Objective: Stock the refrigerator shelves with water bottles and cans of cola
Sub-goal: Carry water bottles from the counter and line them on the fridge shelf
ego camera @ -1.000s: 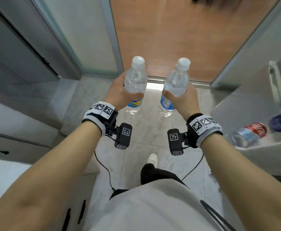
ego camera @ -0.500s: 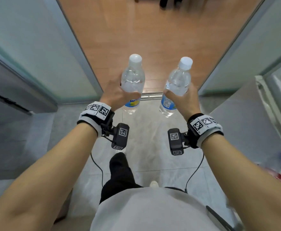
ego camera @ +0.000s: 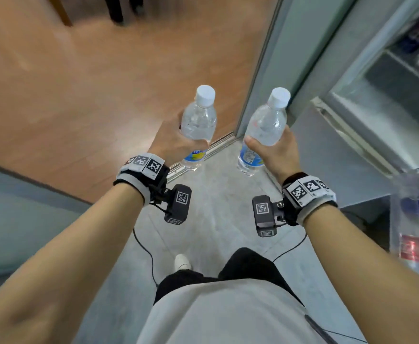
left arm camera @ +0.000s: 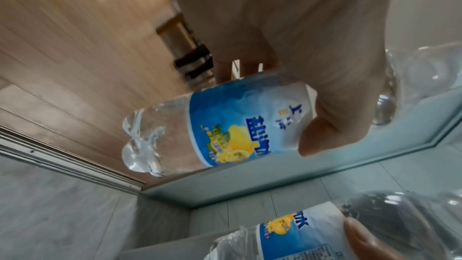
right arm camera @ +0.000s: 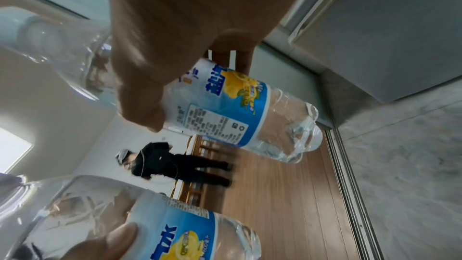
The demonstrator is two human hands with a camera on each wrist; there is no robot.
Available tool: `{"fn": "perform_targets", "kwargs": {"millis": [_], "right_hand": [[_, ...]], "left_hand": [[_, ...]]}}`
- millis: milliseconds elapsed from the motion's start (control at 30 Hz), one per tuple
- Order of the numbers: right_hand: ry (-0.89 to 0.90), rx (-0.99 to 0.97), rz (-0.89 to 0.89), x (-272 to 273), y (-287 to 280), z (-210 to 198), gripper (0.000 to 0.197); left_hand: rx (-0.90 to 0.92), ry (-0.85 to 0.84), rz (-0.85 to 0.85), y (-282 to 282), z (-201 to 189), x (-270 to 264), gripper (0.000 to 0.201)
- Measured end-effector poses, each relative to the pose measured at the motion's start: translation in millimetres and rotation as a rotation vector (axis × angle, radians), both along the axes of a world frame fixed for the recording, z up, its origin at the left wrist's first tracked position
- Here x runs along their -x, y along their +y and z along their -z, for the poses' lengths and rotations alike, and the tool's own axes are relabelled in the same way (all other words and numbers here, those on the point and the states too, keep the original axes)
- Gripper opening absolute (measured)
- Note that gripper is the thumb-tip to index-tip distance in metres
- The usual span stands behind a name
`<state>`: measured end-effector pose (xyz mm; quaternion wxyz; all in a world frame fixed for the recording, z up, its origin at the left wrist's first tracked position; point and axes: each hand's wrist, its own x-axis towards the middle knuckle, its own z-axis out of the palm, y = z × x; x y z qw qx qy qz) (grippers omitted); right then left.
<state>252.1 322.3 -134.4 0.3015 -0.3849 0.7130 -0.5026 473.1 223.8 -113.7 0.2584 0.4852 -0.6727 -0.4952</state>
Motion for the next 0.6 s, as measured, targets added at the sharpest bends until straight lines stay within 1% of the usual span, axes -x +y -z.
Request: {"fn": "perform_targets", "kwargs": {"millis": [133,167,233,267,400,467,533,600], "right_hand": [[0.038,-0.02,0.138,43.3,-16.8,-2.0,0.043],[0.045,-0.026,0.175,55.0,-19.3,-2.9,0.04],[0.026,-0.018,0.253,81.0,-23.3,-2.2,0.038],[0.014,-0.007,0.288,95.7,-25.7,-0.8,0.041],[0.014,0.009,0.425,162.7,-34.8,0.6,0.047],[0.016,-0.011,0.474,199.4,-38.8,-3.9,0.044],[0.006,0.014,0.517,236.1,-42.7,-8.2,0.041],[0.006,0.05,0.57,270.3,-47.8,-15.0,0.046]], "left_hand": [[-0.022,0.002,0.163,-43.5,3.5,56.2,0.052],[-0.023,-0.003,0.202,-52.5,4.8,73.4,0.052],[-0.018,-0.002,0.275,-68.1,7.1,110.3,0.052],[-0.013,-0.006,0.309,-76.5,8.6,129.4,0.053],[-0.007,-0.07,0.45,-104.9,4.6,212.4,0.054],[0.003,-0.095,0.509,-115.1,-1.9,256.2,0.055],[0.002,-0.089,0.545,-123.5,-8.3,296.9,0.054],[0.018,-0.071,0.585,-131.7,-15.2,337.2,0.049]]}}
